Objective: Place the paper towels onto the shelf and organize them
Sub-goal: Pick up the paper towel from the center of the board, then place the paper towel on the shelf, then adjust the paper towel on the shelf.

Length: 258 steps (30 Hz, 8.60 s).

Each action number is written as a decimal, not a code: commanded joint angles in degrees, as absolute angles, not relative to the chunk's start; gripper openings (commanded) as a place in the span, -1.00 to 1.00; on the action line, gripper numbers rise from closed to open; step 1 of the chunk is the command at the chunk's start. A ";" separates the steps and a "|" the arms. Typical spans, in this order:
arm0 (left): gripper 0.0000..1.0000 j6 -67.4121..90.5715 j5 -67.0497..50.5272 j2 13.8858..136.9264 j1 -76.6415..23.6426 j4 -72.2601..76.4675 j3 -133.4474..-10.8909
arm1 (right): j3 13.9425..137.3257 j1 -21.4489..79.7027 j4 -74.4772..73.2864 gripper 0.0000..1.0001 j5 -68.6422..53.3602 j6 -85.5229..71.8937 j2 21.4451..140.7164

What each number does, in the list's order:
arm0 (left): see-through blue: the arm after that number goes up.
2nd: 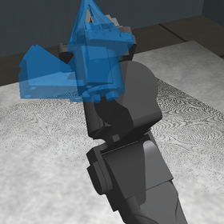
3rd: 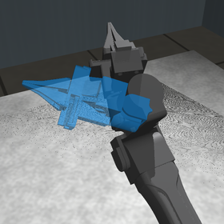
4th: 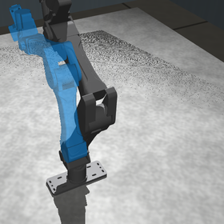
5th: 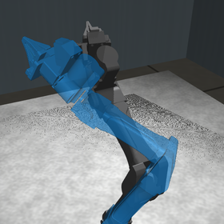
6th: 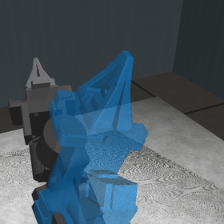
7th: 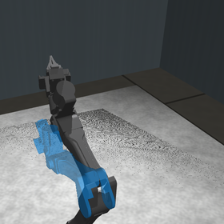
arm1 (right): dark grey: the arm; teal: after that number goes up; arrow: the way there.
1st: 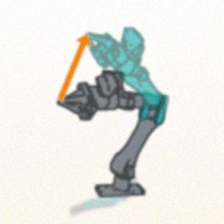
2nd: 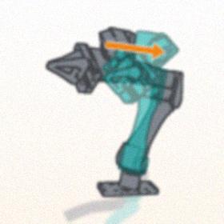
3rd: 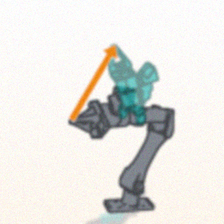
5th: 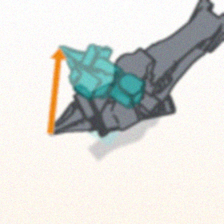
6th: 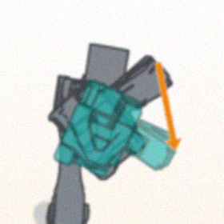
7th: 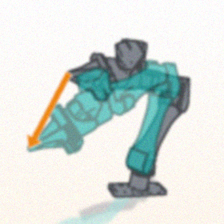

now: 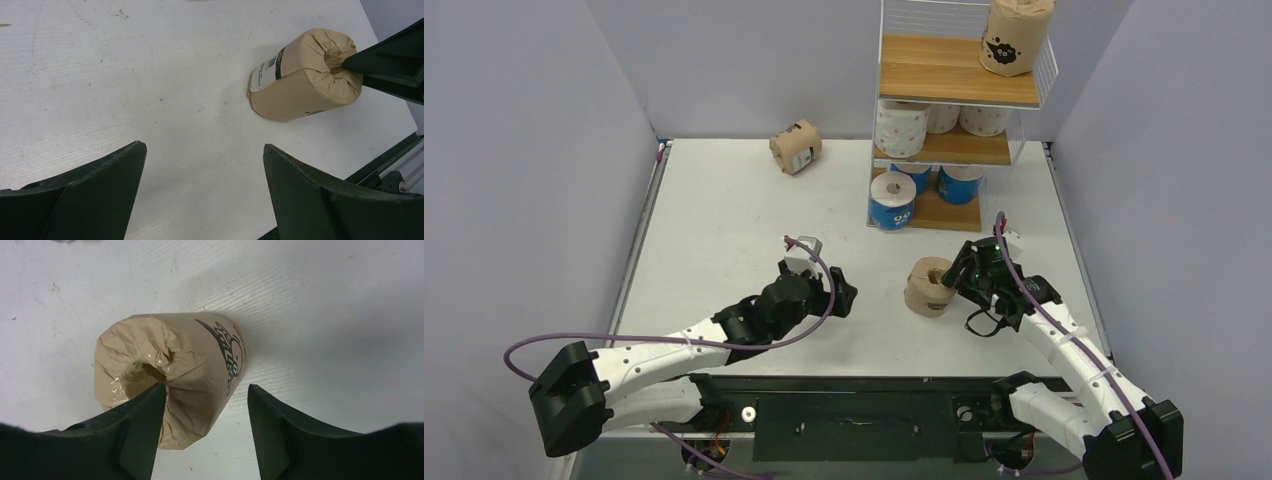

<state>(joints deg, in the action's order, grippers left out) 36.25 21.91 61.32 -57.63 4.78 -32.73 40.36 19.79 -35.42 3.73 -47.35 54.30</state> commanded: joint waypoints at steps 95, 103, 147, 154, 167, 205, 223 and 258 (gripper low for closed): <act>0.93 -26.47 -6.10 107.72 -51.28 43.32 -100.79 | 126.28 13.18 -45.59 -0.37 -2.50 -49.25 84.80; 0.93 -21.87 -4.41 111.57 -49.53 44.90 -105.83 | 125.91 12.90 -44.94 -0.37 -2.70 -49.26 86.20; 0.77 -5.71 1.95 124.51 -44.11 31.45 -128.31 | 105.20 9.56 -28.71 0.45 -9.92 -55.09 71.27; 0.75 -3.78 1.75 126.95 -43.42 31.32 -130.88 | 87.35 11.66 -20.74 0.42 -6.90 -52.70 57.09; 0.83 -0.44 -0.82 127.05 -43.04 31.65 -133.64 | 73.88 15.11 -20.32 0.37 -1.52 -47.66 48.10; 0.96 14.11 30.38 53.33 -47.20 35.17 -44.51 | 89.08 21.89 -8.71 -0.65 14.38 -32.85 71.15; 0.96 22.37 34.18 31.16 -47.11 16.68 -28.17 | 99.30 18.44 -13.18 0.14 11.86 -32.39 81.73; 0.96 24.44 33.76 21.65 -47.11 6.25 -25.66 | 117.55 18.18 -17.97 0.05 20.38 -30.06 100.13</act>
<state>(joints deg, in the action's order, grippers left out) 24.40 34.39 21.06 -47.44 5.69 -24.99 115.44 18.41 -18.72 15.40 -30.61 99.37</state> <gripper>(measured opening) 0.980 0.533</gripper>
